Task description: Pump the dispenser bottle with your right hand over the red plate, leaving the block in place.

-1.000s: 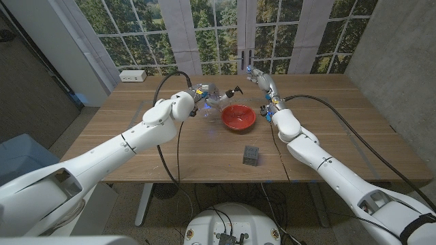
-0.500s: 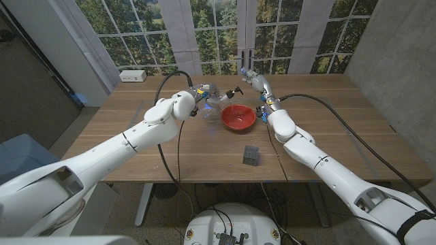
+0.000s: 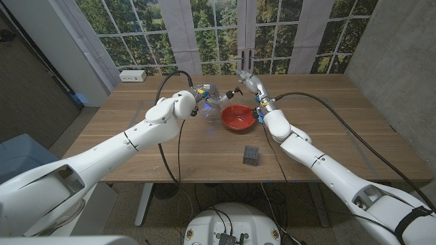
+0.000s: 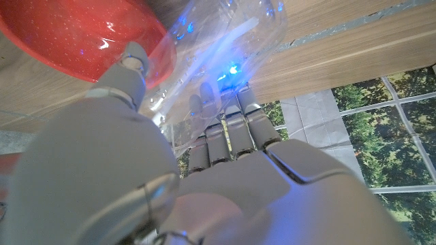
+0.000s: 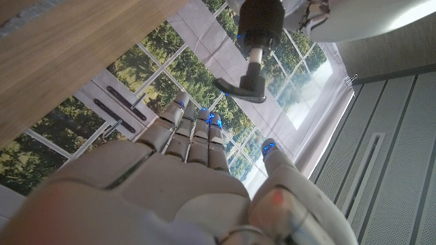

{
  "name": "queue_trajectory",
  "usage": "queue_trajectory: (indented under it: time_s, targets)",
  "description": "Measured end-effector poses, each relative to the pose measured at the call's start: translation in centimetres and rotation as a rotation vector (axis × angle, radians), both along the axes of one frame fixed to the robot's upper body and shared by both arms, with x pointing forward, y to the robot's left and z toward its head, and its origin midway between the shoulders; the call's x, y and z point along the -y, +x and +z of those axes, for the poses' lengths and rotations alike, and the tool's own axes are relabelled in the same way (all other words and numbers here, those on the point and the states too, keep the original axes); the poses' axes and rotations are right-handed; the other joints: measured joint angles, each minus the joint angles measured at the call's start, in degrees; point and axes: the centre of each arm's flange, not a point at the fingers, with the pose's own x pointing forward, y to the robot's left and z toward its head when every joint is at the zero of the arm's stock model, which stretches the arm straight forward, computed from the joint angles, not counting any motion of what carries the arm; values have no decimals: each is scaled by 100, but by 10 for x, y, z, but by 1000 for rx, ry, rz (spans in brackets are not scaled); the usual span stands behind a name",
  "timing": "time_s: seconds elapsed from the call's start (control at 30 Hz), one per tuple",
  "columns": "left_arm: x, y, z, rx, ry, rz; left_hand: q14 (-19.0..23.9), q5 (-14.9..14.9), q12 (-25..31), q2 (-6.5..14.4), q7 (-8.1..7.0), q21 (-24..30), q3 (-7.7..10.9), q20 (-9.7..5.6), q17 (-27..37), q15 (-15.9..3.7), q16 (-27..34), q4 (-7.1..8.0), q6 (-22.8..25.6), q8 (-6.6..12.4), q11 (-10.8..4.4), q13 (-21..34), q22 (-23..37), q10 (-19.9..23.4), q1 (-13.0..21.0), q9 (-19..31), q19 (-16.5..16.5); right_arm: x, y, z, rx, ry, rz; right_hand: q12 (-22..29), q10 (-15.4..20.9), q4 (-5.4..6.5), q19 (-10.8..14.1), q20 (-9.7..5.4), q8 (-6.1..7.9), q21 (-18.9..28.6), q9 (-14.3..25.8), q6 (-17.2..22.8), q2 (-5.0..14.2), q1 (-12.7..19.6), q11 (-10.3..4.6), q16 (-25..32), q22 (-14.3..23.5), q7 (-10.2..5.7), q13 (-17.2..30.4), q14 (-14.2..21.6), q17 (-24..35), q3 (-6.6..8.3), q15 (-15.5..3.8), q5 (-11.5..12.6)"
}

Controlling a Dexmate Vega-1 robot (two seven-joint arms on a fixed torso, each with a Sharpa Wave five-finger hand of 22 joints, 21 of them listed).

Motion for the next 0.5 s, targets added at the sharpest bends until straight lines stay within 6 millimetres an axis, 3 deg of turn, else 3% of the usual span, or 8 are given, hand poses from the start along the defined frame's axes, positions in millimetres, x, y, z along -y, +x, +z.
queue_trajectory:
  time_s: [0.5]
  targets:
    - [3,2,1,-3,1,-3,1,11,0,0,-6,39,-2,0,-2,-1,-21,2,6,-24,0,-1,0,0,0,1,0,-13,1,-5,26,-71,-60,0,31,95,-22,-22,0,0,0,52,-46,-46,-31,0,0,-52,0,-22,28,48,-65,0]
